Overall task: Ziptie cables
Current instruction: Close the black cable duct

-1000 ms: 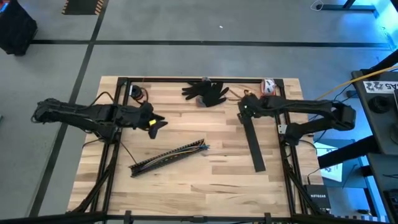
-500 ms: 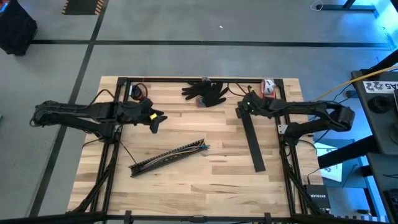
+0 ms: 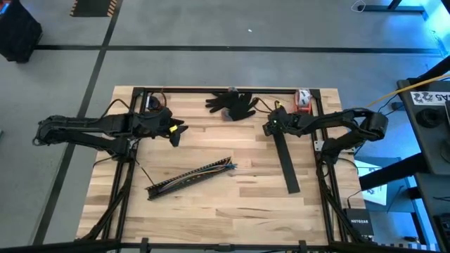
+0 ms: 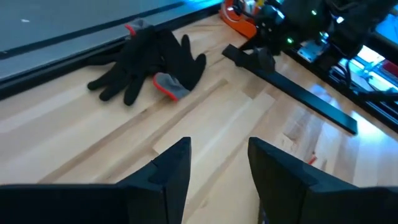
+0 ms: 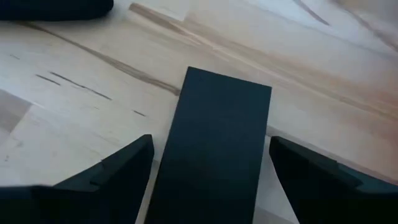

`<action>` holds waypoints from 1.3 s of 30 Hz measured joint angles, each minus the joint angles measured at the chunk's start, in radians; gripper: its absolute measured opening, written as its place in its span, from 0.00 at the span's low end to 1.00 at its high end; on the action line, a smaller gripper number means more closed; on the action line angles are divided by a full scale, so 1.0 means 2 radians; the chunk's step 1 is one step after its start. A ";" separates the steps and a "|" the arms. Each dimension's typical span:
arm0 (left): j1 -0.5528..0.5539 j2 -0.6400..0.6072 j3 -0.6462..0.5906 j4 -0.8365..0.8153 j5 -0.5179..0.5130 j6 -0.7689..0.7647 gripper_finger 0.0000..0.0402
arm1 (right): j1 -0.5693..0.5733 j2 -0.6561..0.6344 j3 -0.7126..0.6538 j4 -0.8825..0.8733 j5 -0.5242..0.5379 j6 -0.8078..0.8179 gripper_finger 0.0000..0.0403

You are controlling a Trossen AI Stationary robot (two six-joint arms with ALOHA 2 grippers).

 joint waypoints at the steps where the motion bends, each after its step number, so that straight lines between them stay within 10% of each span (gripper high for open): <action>1: 0.002 0.000 0.000 0.000 -0.002 0.000 0.39 | 0.003 0.004 0.000 0.001 0.002 0.001 0.79; 14: 0.003 0.024 0.001 0.044 0.028 0.032 0.39 | 0.008 0.012 -0.001 0.015 0.013 0.034 0.79; 23: -0.029 0.149 0.071 0.010 0.075 0.113 0.39 | 0.007 0.012 -0.001 0.016 -0.007 0.006 0.79; 30: -0.079 0.261 0.072 -0.004 0.169 0.047 0.39 | 0.007 0.012 -0.001 0.018 -0.012 -0.001 0.79; 39: -0.134 0.330 0.068 -0.005 0.167 -0.025 0.39 | 0.007 0.012 -0.001 0.019 -0.012 -0.025 0.79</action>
